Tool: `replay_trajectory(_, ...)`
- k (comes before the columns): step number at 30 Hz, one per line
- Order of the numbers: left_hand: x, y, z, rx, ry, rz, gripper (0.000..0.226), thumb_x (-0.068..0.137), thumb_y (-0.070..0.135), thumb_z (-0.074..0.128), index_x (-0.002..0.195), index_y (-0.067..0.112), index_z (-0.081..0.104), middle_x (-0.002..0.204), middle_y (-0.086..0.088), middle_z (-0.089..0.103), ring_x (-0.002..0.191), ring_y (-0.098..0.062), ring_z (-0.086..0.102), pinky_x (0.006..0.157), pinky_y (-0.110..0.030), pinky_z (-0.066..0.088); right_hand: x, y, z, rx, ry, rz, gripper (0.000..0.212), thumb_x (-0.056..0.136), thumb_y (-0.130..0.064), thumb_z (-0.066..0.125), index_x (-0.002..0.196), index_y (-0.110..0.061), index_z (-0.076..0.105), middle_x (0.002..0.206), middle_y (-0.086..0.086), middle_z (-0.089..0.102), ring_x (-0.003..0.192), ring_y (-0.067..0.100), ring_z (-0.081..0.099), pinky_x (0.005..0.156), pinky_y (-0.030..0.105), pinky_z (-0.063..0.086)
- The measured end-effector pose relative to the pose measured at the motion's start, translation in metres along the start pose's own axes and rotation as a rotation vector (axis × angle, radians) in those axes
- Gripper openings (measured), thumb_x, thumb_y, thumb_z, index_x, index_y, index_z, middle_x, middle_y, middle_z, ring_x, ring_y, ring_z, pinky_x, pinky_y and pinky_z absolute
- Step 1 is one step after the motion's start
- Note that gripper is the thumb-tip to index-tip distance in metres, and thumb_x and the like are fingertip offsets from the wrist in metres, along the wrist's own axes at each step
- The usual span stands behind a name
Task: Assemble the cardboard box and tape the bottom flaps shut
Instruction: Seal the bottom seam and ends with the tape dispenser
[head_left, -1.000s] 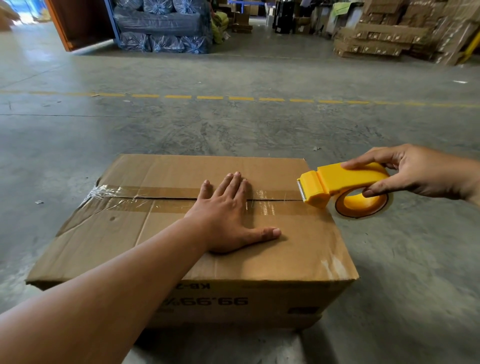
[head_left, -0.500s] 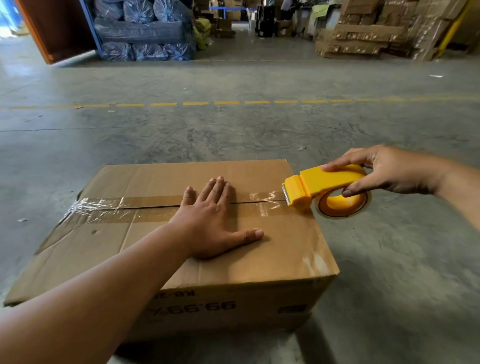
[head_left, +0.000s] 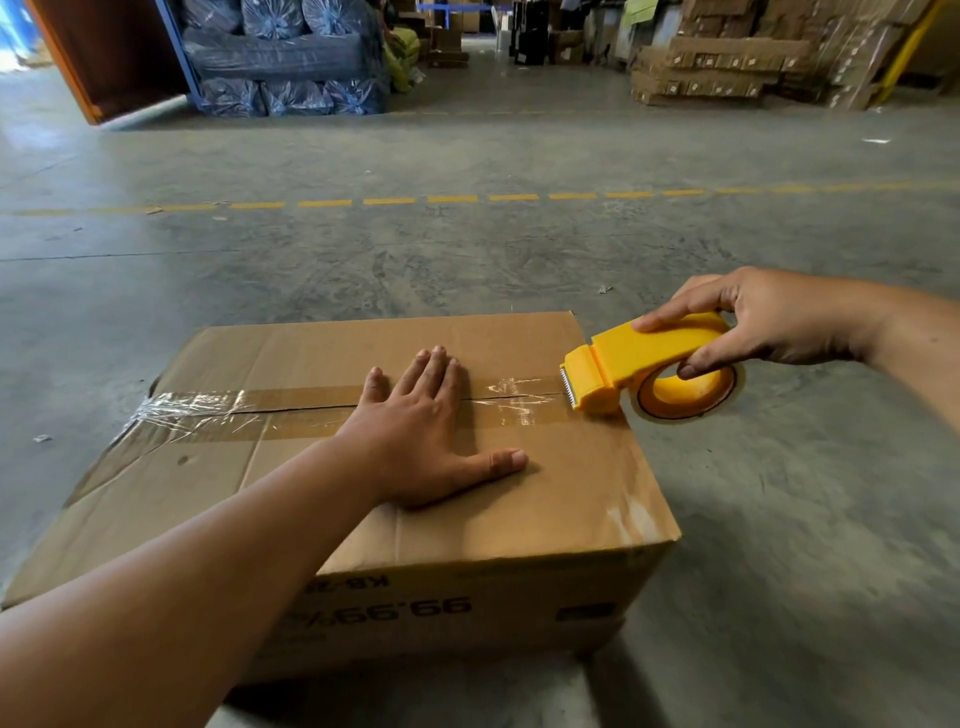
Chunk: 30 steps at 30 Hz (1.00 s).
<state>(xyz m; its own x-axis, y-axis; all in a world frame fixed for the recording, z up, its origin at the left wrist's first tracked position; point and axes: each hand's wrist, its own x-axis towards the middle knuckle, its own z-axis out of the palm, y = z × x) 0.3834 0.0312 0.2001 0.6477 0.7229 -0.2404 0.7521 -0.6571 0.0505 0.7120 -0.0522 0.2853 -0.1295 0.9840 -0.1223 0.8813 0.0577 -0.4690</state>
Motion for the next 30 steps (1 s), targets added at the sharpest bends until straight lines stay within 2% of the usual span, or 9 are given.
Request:
replay_trajectory(4,0.002,0.017,-0.009,0.039,-0.033,-0.085,0.133,0.066,0.1,0.015,0.157,0.01,-0.017,0.165,-0.008,-0.023,0.152,-0.024,-0.019,0.122,-0.059,-0.001,0.002,-0.003,-0.001,-0.018,-0.008,0.003,0.057,0.051,-0.055,0.076,0.104,-0.068,0.057,0.114,-0.015,0.058,0.107,0.007,0.054,0.098,0.027,0.04)
replay_trajectory(6,0.006,0.031,-0.009,0.029,-0.035,-0.093,0.13,0.069,0.098,0.017,0.156,0.008,-0.017,0.164,-0.01,-0.024,0.152,-0.026,-0.019,0.122,-0.06,0.001,0.002,-0.002,-0.001,-0.028,-0.007,0.001,0.058,0.051,-0.057,0.075,0.105,-0.068,0.057,0.113,-0.017,0.057,0.107,0.007,0.054,0.099,0.028,0.04)
replay_trajectory(13,0.032,0.081,0.002,-0.022,0.045,0.083,0.128,0.07,0.099,0.017,0.158,0.011,-0.015,0.166,-0.007,-0.02,0.152,-0.022,-0.02,0.119,-0.064,-0.002,0.001,-0.004,0.0,-0.022,-0.008,0.014,0.057,0.056,-0.048,0.077,0.111,-0.056,0.061,0.112,-0.02,0.056,0.106,0.003,0.054,0.097,0.024,0.039)
replay_trajectory(18,0.031,0.078,0.01,-0.059,0.092,0.084,0.132,0.064,0.103,0.014,0.158,0.015,-0.015,0.166,-0.004,-0.022,0.151,-0.02,-0.023,0.119,-0.063,-0.006,-0.003,0.009,0.005,0.06,0.007,0.04,0.058,0.054,-0.048,0.079,0.11,-0.057,0.064,0.102,-0.038,0.058,0.103,-0.004,0.056,0.091,0.017,0.039)
replay_trajectory(23,0.028,0.078,0.009,-0.046,0.083,0.085,0.13,0.065,0.102,0.013,0.158,0.017,-0.016,0.165,-0.003,-0.024,0.15,-0.019,-0.026,0.12,-0.061,-0.007,-0.019,0.032,0.005,0.178,0.044,0.067,0.058,0.055,-0.037,0.082,0.107,-0.055,0.066,0.105,-0.032,0.065,0.106,0.001,0.06,0.093,0.019,0.043)
replay_trajectory(30,0.031,0.083,0.011,-0.037,0.083,0.095,0.13,0.064,0.103,0.01,0.158,0.017,-0.016,0.164,-0.003,-0.025,0.15,-0.019,-0.026,0.12,-0.061,-0.007,-0.028,0.049,0.008,0.294,0.053,0.075,0.06,0.055,-0.028,0.083,0.109,-0.049,0.068,0.114,-0.022,0.067,0.114,0.002,0.057,0.095,0.012,0.04)
